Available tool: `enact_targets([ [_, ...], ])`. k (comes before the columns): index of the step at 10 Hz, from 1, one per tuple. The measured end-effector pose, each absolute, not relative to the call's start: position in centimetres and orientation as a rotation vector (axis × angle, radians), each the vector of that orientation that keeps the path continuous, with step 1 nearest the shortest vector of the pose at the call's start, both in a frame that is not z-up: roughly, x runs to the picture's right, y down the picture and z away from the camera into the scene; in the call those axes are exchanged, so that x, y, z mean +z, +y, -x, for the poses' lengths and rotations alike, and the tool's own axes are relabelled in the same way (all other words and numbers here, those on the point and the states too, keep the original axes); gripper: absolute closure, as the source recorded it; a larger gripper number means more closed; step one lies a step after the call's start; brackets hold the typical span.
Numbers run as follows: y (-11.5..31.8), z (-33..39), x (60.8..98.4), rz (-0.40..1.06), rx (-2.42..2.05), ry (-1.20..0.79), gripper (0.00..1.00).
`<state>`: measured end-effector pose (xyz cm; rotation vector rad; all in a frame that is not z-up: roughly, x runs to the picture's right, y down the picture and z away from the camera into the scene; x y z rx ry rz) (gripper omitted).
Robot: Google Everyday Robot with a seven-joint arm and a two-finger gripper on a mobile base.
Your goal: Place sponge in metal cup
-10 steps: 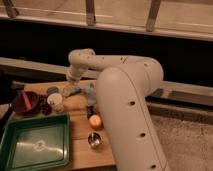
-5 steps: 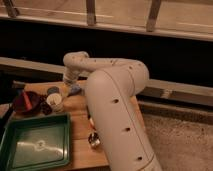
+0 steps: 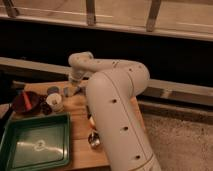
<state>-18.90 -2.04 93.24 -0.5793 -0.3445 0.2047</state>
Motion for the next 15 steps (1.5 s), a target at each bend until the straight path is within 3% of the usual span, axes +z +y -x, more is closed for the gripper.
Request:
enact_targets([
  [15, -0.1, 22.3, 98.0, 0.633, 0.088, -0.344, 0.22],
])
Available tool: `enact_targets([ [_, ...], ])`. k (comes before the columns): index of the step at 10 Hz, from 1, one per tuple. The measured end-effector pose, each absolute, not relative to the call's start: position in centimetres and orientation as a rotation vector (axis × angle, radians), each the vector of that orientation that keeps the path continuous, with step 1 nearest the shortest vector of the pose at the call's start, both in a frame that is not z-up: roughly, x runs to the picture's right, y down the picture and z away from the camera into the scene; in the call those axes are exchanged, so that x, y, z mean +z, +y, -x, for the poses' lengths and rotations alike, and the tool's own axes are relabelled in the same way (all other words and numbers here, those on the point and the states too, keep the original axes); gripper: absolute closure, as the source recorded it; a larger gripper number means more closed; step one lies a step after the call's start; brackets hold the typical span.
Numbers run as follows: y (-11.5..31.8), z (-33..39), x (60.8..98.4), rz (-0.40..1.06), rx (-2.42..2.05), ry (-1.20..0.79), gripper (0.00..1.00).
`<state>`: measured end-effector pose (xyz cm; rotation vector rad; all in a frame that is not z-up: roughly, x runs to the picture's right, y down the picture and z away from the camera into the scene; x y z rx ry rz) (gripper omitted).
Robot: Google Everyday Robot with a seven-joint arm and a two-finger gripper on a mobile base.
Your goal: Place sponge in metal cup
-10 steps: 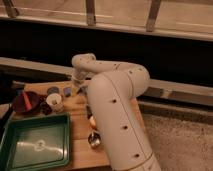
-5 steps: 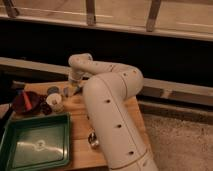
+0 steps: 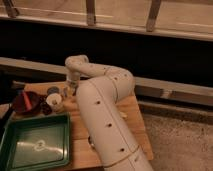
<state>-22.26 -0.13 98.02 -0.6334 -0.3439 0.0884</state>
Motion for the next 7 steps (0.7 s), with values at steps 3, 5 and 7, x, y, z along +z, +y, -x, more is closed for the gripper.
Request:
enact_targets([
  [3, 0.9, 22.5, 98.4, 0.662, 0.059, -0.34, 0.41],
  [5, 1.2, 22.3, 98.3, 0.674, 0.051, -0.347, 0.59],
  [7, 1.5, 22.2, 98.1, 0.683, 0.044, -0.356, 0.79],
])
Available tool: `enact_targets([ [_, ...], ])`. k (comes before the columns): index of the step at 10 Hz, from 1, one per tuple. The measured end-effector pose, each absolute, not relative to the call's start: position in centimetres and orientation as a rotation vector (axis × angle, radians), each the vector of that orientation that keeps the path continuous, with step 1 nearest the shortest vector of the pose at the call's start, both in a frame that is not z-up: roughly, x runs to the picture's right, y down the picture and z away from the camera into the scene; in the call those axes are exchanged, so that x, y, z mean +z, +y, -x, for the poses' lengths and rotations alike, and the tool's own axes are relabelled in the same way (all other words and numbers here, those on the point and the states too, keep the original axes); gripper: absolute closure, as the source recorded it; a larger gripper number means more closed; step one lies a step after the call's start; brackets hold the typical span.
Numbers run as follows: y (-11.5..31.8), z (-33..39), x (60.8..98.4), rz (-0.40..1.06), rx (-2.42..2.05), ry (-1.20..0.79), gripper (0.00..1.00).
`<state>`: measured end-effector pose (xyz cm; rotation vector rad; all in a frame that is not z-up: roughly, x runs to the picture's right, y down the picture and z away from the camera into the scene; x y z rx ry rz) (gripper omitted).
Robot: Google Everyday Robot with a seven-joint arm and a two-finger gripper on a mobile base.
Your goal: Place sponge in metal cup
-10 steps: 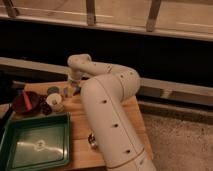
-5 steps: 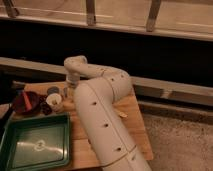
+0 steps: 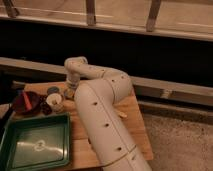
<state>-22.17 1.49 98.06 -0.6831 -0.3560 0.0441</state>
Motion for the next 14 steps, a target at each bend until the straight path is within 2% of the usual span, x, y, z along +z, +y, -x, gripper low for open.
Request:
enact_targets([
  [2, 1.3, 21.7, 97.5, 0.684, 0.051, -0.368, 0.98],
  [3, 0.6, 21.5, 97.0, 0.68, 0.065, -0.379, 1.0],
  [9, -4.9, 18.9, 91.3, 0.638, 0.11, -0.418, 1.0],
  [14, -4.9, 13.5, 87.6, 0.639, 0.156, -0.389, 1.0],
])
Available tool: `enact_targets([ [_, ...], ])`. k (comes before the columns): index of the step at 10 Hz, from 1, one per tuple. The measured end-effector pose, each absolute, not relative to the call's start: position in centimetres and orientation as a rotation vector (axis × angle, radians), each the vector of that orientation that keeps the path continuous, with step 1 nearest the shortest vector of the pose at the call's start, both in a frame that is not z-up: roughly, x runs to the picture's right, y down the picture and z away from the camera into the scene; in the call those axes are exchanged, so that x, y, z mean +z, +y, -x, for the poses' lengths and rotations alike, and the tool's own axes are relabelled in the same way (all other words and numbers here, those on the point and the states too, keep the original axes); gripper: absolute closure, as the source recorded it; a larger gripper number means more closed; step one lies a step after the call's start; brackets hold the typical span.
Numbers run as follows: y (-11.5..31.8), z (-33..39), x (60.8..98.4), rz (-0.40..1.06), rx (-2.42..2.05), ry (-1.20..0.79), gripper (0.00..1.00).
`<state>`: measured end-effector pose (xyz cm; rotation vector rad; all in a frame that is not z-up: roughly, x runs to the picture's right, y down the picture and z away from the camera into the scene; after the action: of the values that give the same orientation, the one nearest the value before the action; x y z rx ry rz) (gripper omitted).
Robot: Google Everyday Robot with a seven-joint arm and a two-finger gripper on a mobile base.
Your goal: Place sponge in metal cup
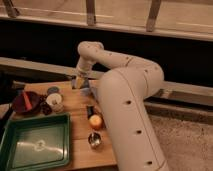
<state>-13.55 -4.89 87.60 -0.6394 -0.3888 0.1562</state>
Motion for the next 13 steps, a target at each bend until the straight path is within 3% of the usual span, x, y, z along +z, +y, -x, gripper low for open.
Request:
enact_targets([
  [5, -1.0, 9.2, 82.8, 0.648, 0.263, -0.4, 1.0],
  [13, 4.9, 10.2, 76.7, 0.727, 0.277, -0.443, 1.0],
])
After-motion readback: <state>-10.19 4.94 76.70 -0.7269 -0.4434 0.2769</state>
